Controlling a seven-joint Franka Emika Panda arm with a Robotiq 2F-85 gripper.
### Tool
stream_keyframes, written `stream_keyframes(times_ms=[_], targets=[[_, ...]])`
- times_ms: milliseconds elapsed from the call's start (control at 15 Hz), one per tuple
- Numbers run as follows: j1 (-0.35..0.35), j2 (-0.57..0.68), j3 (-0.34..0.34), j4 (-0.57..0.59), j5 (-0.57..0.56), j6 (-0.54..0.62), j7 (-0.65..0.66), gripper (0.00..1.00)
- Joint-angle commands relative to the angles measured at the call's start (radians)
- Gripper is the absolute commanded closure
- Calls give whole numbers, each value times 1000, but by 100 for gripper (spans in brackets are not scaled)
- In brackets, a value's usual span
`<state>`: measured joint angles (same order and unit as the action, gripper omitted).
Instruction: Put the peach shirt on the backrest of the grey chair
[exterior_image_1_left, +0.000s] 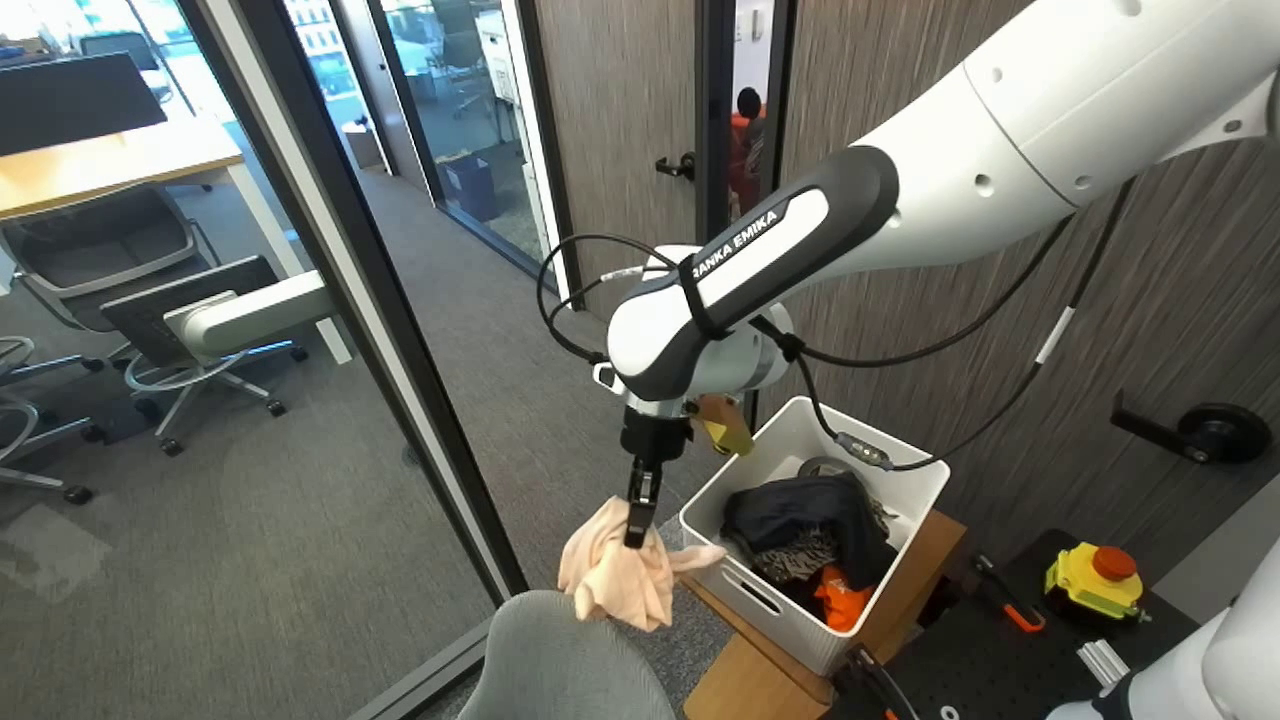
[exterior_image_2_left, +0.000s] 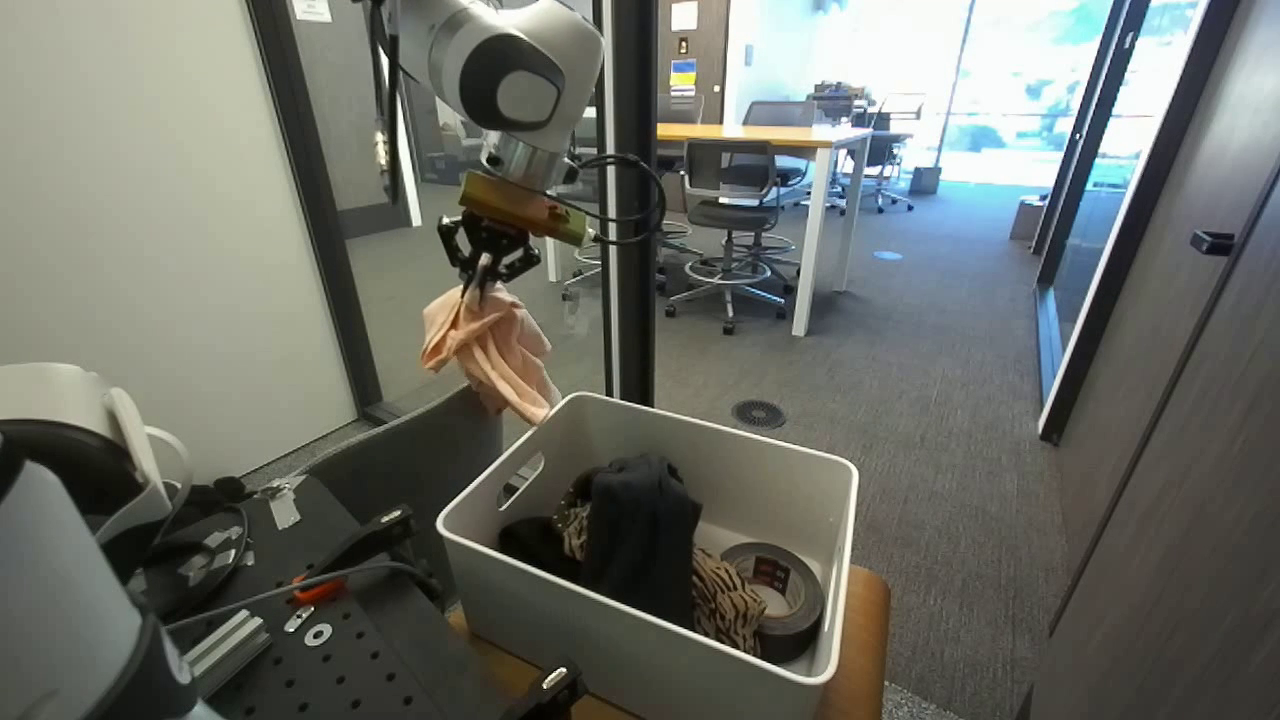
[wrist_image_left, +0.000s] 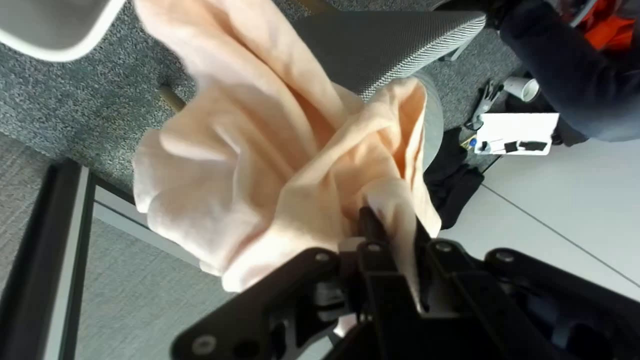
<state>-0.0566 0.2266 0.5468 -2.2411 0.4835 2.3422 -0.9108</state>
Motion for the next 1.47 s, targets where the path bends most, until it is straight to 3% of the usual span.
stream_keyframes(times_ms=[0,267,600,1000,1400], targets=[[97,-122,-58,43,13,-120,-36,88],[204,-181,-113,126,-42,-192,7,88],[293,-167,-150,239,-123,-248,37,88],[317,-85,-167,283,-103,-299,-23,88],[349,21,-134,334,-133,-379,-70,88]])
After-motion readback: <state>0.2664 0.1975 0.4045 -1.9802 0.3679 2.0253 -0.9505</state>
